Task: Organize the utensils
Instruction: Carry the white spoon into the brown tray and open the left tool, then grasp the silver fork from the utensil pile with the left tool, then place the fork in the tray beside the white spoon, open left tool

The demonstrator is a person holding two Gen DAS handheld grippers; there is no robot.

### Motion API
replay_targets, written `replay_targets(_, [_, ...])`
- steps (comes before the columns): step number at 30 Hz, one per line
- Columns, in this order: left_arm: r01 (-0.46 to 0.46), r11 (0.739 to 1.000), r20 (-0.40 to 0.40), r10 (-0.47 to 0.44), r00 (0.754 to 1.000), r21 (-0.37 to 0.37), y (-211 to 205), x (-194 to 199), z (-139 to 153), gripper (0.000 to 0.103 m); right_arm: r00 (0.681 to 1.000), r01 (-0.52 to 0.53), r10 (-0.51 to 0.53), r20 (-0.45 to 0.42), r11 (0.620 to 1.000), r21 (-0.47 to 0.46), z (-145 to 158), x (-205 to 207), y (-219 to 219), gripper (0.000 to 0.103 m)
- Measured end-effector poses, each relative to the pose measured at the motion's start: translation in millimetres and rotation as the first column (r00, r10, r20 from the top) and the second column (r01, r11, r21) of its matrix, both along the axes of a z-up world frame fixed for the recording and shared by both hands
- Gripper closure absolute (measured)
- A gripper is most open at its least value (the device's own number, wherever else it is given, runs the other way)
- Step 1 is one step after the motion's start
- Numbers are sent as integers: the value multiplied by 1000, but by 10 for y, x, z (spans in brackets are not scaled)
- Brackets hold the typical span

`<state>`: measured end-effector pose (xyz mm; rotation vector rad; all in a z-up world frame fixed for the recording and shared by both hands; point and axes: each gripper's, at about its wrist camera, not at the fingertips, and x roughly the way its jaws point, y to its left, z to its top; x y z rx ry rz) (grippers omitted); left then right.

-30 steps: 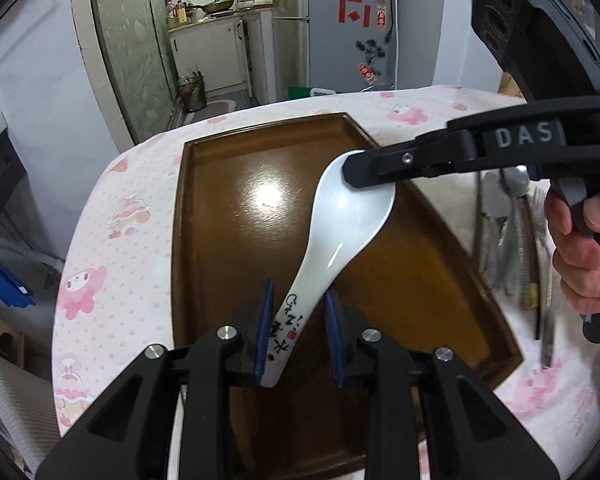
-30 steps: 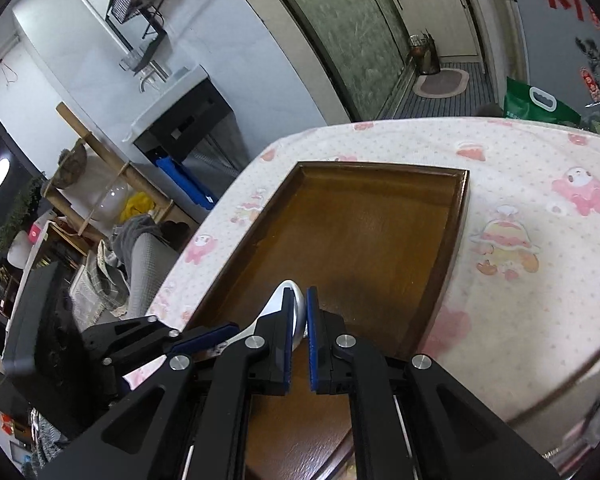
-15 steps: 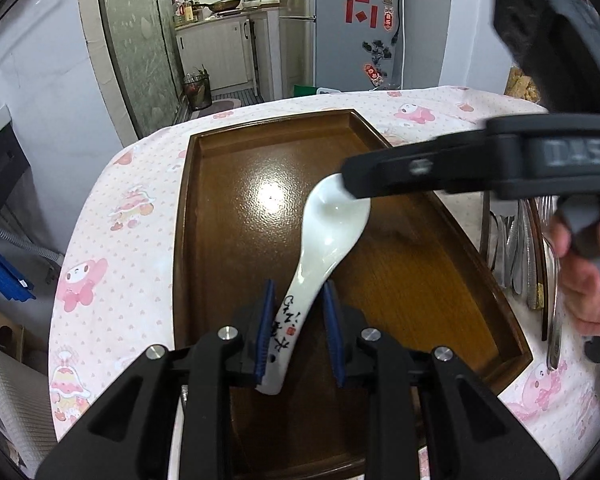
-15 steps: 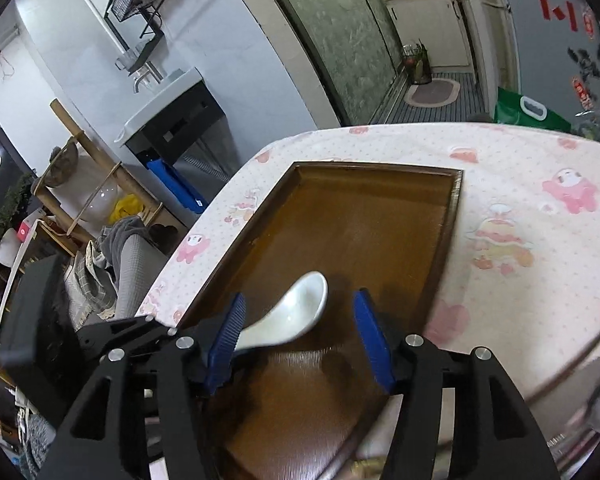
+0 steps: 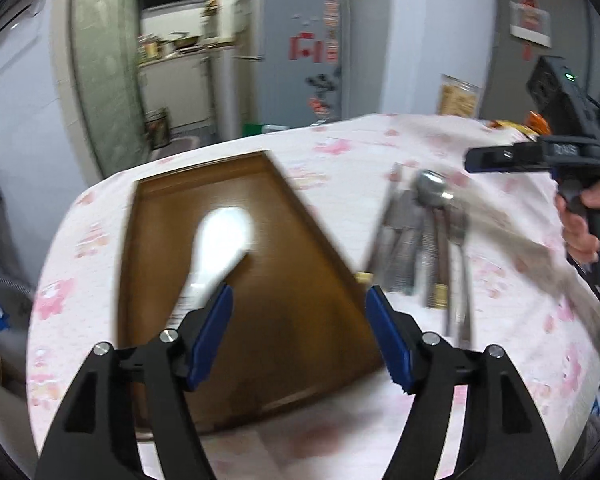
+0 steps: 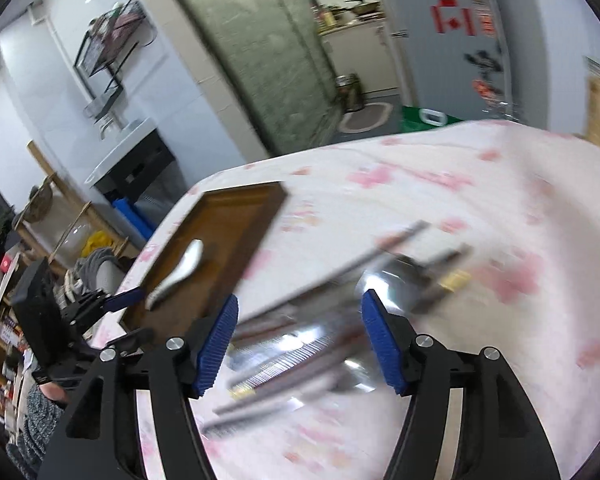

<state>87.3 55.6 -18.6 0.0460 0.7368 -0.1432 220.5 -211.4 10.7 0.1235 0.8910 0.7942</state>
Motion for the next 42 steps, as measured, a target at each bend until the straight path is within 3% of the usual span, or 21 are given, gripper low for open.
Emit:
replay_targets(3, [61,998,-13,-61,998,-1,-313,-11,-40,24,999,35,-35,-29,999,-8,-165,38,-214,38])
replay_targets(5, [99,995,-30,-100,995,-15,-494,1,-82,24,998,28,-30,-46,998,-47,-317,52,-233,51])
replay_targets(10, [184,983,-47,-185,982,-7,-936,4,-208,24,997,26,-32,-68,996,-85,-547,120,-219,53])
replay_targets(12, [193,981,-57,-193,980,0,-1032,45,-261,24,997,13,-20,-76,996,-85,-613,129,-197,59])
replay_targets(15, [196,981,-76,-194,978,13,-1102,106,-319,24,997,20,-26,-66,996,-86,-633,161,-164,71])
replay_targets(17, [197,980,-75,-195,978,12,-1123,123,-320,24,999,18,-23,-40,994,-111,-636,162,-132,85])
replay_targets(23, [192,981,-93,-187,978,41,-1168,168,-352,25,1000,-22,22,-14,1000,13,-362,-14,-248,95])
replay_targets(25, [189,981,-108,-184,977,39,-1161,201,-376,33,999,-38,38,10,998,44,-226,-100,-282,97])
replay_targets(27, [183,983,-125,-177,976,34,-1150,239,-400,48,998,-53,52,31,997,64,-107,-170,-305,97])
replay_targets(28, [184,982,-136,-177,975,38,-1152,251,-418,61,998,-60,57,40,996,71,-54,-207,-314,98])
replay_targets(30, [193,980,-139,-186,973,40,-1155,236,-421,72,997,-61,58,53,996,64,8,-254,-310,98])
replay_targets(31, [196,980,-138,-189,972,42,-1162,223,-414,85,997,-62,59,54,996,61,20,-260,-306,98])
replay_targets(42, [176,983,-108,-170,980,56,-1004,104,-202,87,993,-89,84,83,994,64,260,-321,-73,98])
